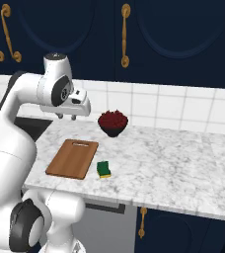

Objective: Pick up the sponge from the counter and clean the cutting board by briefly scrubbing or pressing down on the cutting board. Once finished, release the sponge.

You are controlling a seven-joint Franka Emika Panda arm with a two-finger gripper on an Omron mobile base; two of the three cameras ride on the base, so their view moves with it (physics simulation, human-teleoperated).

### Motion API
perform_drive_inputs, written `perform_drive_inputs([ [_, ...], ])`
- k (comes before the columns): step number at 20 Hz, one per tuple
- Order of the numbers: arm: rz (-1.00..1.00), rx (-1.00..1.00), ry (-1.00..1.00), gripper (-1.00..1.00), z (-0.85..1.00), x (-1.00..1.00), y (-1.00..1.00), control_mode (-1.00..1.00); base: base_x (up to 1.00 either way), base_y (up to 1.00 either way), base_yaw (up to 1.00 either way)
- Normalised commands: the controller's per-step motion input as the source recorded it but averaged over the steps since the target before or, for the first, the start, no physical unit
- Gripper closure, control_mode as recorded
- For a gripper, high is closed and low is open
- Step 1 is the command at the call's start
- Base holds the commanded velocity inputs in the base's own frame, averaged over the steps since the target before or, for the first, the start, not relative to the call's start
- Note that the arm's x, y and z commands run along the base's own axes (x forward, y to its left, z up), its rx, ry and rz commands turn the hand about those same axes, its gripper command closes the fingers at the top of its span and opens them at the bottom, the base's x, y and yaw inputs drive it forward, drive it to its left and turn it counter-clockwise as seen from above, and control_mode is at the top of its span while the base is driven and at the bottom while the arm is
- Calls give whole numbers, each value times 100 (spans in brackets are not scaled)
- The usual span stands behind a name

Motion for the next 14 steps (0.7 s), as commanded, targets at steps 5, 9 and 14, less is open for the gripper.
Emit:
perform_drive_inputs([
  [5,5,-2,0,-100,-6,-12,-17,-100,0,0,0],
  [9,12,-6,0,-100,-46,-20,-44,-100,0,0,0],
  [14,13,-15,0,-100,-65,-3,-46,-100,0,0,0],
])
